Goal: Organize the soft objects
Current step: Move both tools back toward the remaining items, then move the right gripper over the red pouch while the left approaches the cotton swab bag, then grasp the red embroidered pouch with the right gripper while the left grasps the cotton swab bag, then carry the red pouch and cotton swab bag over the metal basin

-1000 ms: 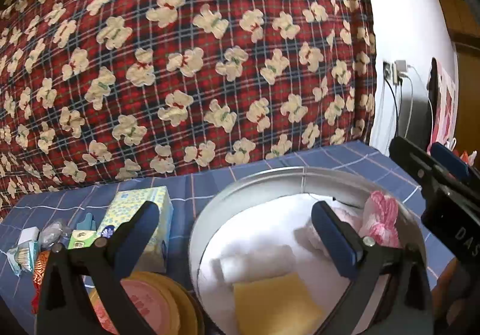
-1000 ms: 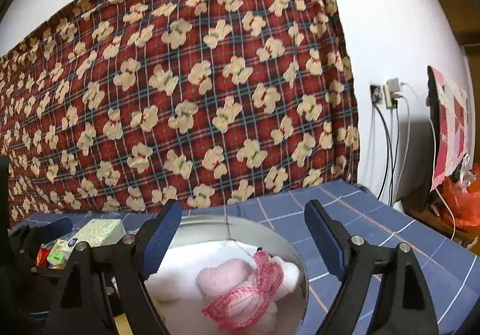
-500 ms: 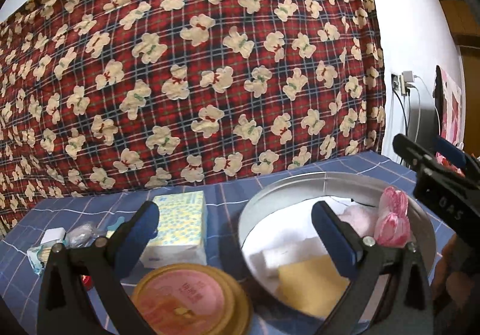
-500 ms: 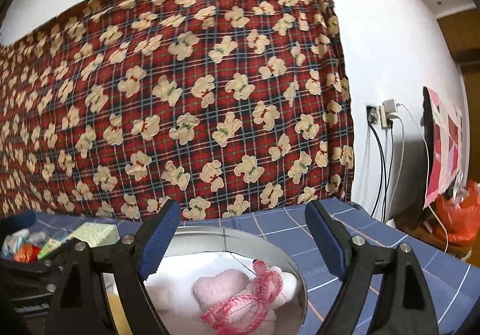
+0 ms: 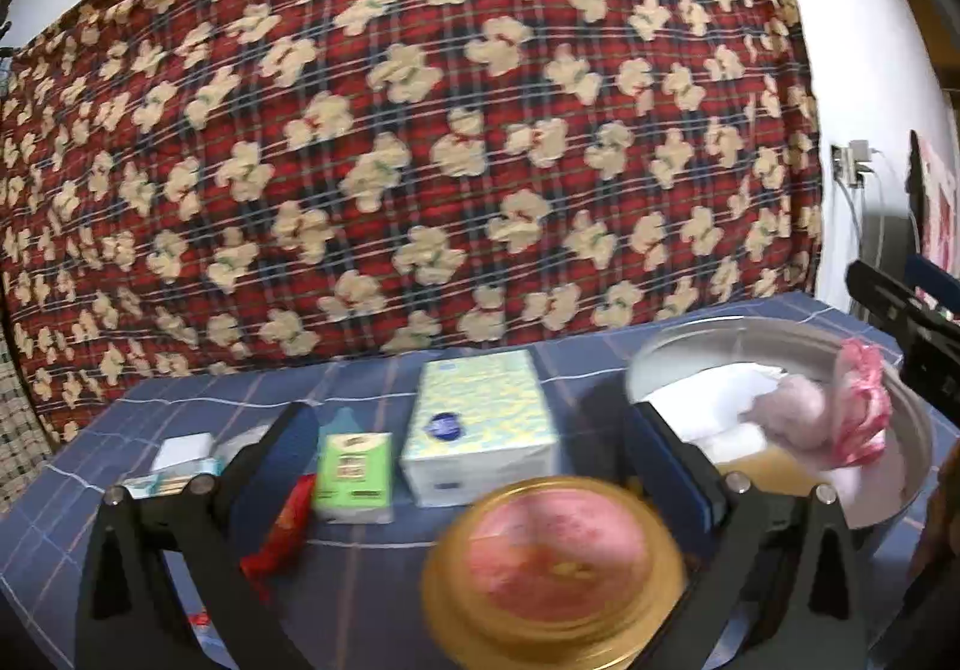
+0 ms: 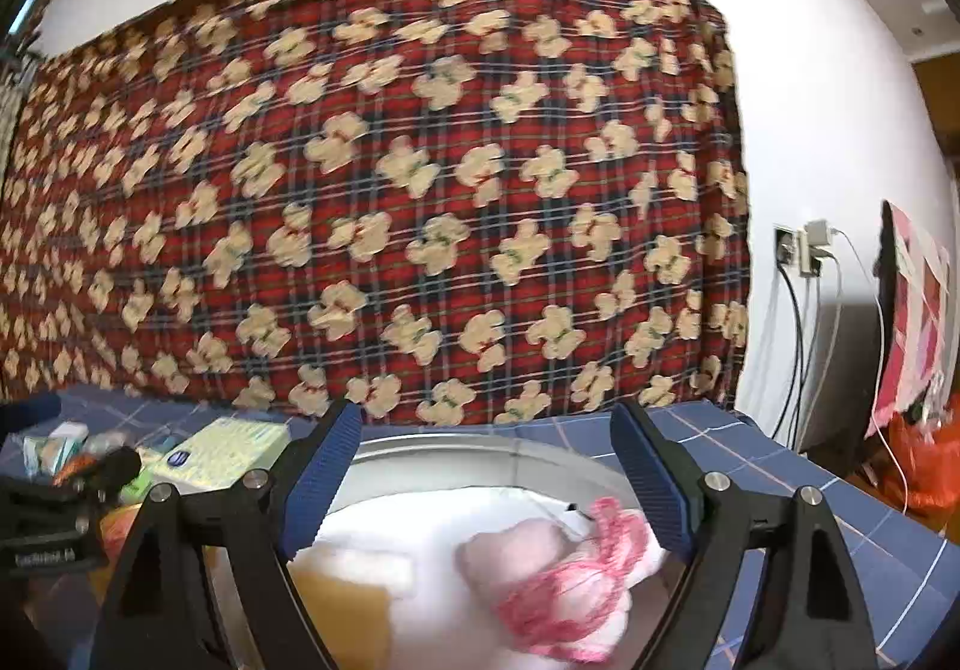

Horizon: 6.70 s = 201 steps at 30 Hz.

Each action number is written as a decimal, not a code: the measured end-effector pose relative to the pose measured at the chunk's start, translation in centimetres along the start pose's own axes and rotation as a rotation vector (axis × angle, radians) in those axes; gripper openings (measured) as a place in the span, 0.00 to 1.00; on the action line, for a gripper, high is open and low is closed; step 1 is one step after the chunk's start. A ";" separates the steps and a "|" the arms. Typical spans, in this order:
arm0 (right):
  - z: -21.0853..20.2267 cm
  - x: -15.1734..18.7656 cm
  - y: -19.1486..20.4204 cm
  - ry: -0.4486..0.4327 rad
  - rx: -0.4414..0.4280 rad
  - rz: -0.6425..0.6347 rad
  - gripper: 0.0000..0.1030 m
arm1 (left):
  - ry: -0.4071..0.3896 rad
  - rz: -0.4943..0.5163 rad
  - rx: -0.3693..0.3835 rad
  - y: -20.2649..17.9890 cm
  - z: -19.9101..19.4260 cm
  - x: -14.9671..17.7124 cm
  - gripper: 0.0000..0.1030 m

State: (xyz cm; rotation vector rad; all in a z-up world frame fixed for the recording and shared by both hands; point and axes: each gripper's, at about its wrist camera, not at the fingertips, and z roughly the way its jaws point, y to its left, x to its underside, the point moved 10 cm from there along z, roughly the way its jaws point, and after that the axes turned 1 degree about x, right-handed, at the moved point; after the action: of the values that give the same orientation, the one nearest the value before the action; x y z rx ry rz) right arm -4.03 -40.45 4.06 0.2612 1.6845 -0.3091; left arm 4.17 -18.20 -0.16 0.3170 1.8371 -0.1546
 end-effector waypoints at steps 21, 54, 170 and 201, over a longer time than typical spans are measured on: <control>-0.6 0.7 11.5 0.094 -0.214 0.103 0.84 | 0.017 0.000 -0.115 8.9 -0.4 1.9 1.00; 1.5 8.1 34.8 0.503 -0.554 -0.051 0.84 | 0.157 -0.239 -0.368 32.4 1.6 6.1 1.00; -0.7 1.1 18.7 0.174 -0.519 0.126 0.41 | -0.016 -0.079 0.244 8.5 -4.7 -0.6 0.37; 1.9 1.5 -2.8 0.143 -0.155 0.224 0.41 | -0.007 -0.016 0.517 -10.1 -2.8 -3.9 0.37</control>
State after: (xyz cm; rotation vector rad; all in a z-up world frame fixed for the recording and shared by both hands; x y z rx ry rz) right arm -3.43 -43.77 2.52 0.3591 1.7906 0.0075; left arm -0.34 -27.61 3.82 0.6587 1.7730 -0.6453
